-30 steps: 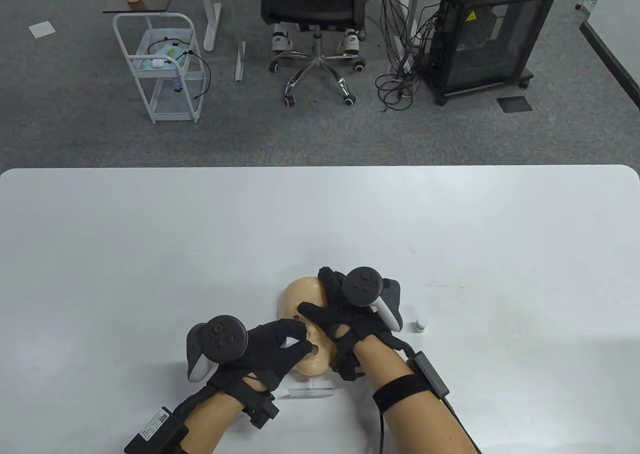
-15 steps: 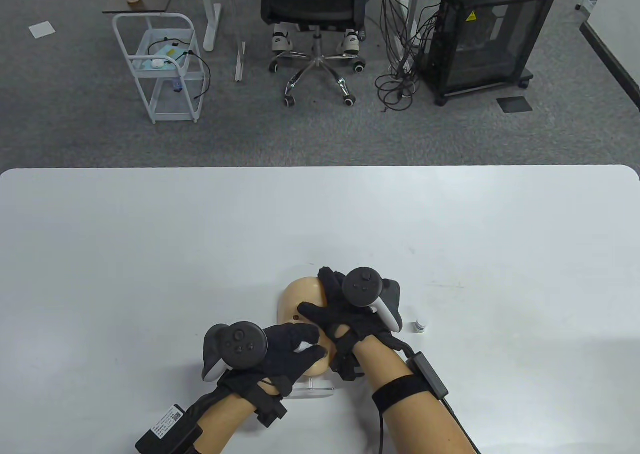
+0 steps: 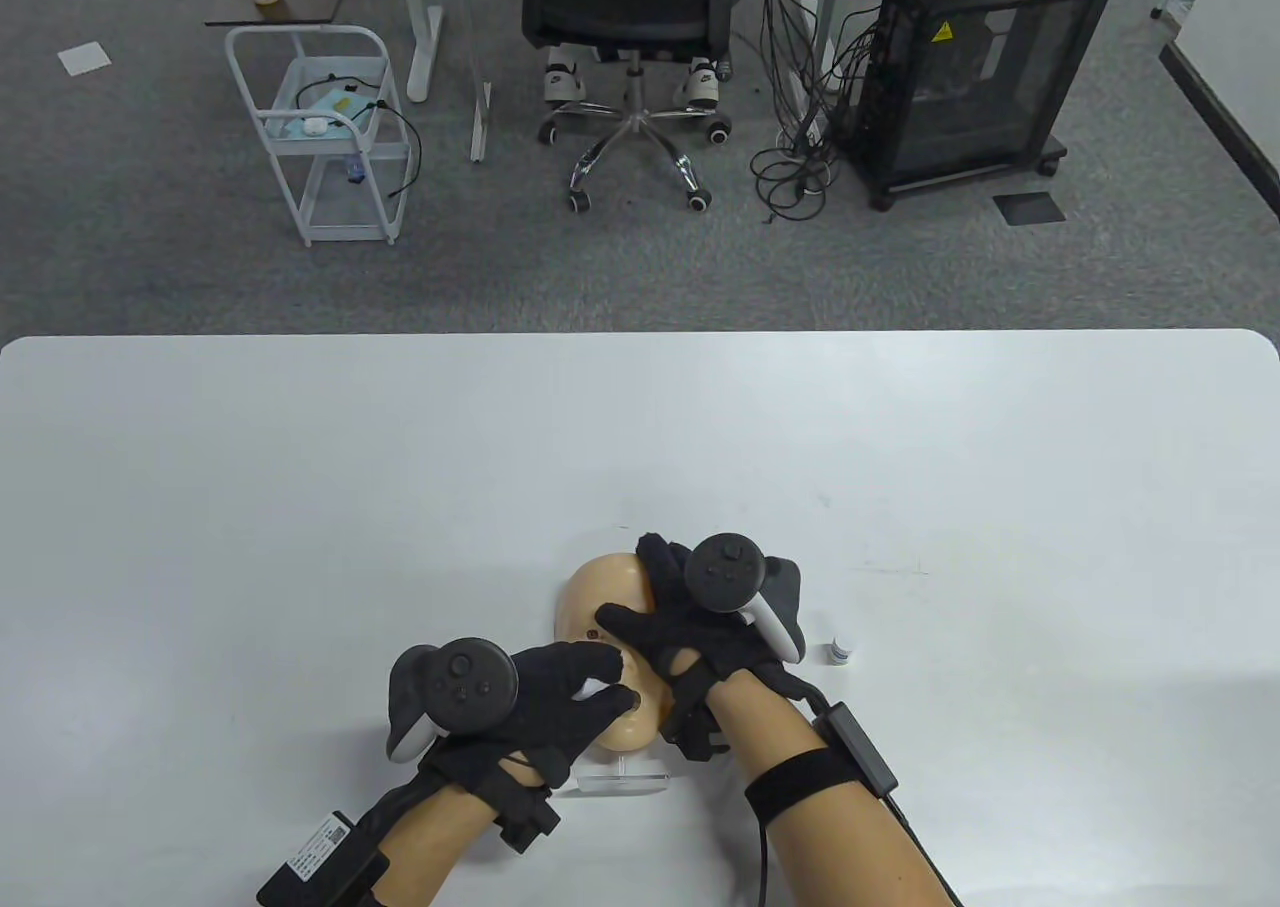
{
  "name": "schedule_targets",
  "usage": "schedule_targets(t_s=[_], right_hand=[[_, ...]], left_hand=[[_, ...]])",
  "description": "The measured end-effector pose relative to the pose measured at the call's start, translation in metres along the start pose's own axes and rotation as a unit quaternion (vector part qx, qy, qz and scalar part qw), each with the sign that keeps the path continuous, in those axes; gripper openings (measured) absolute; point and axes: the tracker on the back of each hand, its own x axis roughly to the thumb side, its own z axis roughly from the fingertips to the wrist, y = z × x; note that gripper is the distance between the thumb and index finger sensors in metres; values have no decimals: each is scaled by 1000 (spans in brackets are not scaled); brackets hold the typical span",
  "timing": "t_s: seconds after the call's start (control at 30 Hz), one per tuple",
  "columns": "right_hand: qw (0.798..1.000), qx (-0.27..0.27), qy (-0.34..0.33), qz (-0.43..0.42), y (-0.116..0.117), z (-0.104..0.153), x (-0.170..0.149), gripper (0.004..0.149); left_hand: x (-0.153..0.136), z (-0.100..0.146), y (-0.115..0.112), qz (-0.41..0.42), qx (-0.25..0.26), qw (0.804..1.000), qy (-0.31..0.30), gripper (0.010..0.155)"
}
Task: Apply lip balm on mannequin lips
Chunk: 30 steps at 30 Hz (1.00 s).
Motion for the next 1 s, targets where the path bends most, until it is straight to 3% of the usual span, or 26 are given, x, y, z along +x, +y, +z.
schedule_targets(t_s=[0.53,1.0], right_hand=[[1000,3,-1,-2,-1,0,-1,96],[1000,-2,-2,0,0,1,-3,96]], left_hand=[[-6,4,9,-19,-34,999,33,50],[-16,4,19,9,-4,1000,23,52]])
